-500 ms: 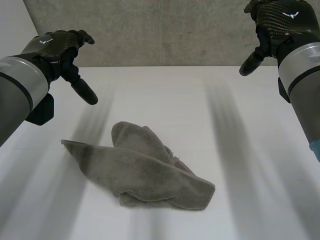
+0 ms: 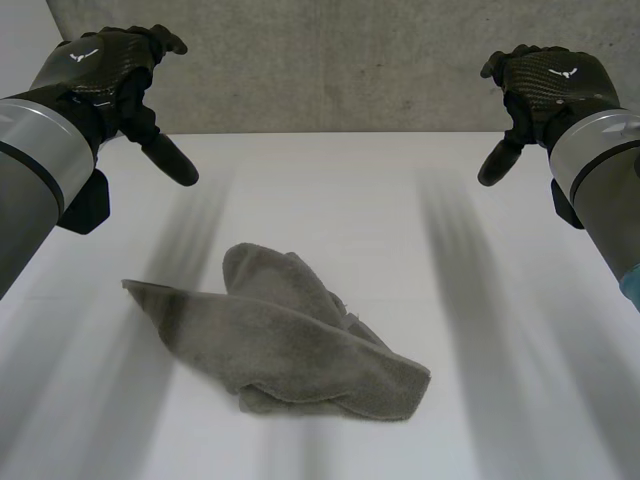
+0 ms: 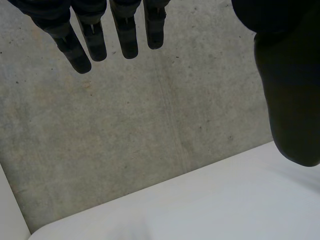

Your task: Fold the towel.

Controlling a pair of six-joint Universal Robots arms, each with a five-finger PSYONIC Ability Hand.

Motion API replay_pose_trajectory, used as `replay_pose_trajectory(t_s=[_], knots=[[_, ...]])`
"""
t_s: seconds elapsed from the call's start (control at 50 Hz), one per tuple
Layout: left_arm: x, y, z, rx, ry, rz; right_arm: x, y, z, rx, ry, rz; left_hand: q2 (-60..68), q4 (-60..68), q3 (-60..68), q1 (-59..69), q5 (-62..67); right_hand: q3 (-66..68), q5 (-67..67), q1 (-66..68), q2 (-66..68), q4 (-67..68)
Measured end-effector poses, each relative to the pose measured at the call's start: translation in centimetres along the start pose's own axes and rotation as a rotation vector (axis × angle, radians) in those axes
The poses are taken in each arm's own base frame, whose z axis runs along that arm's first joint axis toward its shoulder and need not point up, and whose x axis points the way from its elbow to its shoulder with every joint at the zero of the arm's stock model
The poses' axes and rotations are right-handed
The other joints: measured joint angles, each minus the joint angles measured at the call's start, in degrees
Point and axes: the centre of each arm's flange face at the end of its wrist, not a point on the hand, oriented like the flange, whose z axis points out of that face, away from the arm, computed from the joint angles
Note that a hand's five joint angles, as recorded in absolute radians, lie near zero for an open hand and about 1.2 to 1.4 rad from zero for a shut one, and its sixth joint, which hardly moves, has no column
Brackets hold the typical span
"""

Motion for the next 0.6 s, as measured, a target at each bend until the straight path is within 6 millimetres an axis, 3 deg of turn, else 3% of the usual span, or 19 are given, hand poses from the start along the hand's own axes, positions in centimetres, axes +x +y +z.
replay_pose_trajectory(t_s=[0.14, 0.24, 0.3, 0.4, 0.44, 0.6], knots=[[0.1, 0.3, 0.1, -0.015, 0.005, 0.011, -0.6, -0.1, 0.0, 0.019, -0.064, -0.026, 0.3, 0.1, 0.4, 0.0, 2.5, 0.0, 0.0, 0.0, 0.0, 0.0], [0.1, 1.0, 0.0, -0.051, 0.018, 0.068, -1.9, 0.2, -0.6, 0.028, -0.216, -0.103, 0.3, 0.1, 0.4, 0.0, 2.6, 0.0, 0.0, 0.0, 0.0, 0.0], [0.0, 2.1, -0.2, -0.094, 0.031, 0.135, -2.7, 1.4, -1.5, 0.001, -0.335, -0.151, 0.2, 0.0, 0.4, 0.0, 2.6, 0.0, 0.0, 0.0, 0.0, 0.0], [-0.7, 5.0, -0.2, -0.189, 0.038, 0.236, -3.7, 5.2, -3.1, -0.119, -0.467, -0.170, 0.2, 0.0, 0.4, 0.0, 2.6, 0.0, 0.0, 0.0, 0.0, 0.0], [-1.4, 7.0, 0.0, -0.254, 0.032, 0.273, -4.1, 7.6, -3.8, -0.196, -0.499, -0.156, 0.2, 0.0, 0.4, 0.0, 2.6, 0.0, 0.0, 0.0, 0.0, 0.0], [-2.9, 13.6, 0.7, -0.459, 0.024, 0.322, -4.9, 14.5, -4.8, -0.352, -0.508, -0.080, 0.1, 0.0, 0.4, 0.0, 2.5, 0.0, 0.0, 0.0, 0.0, 0.0]])
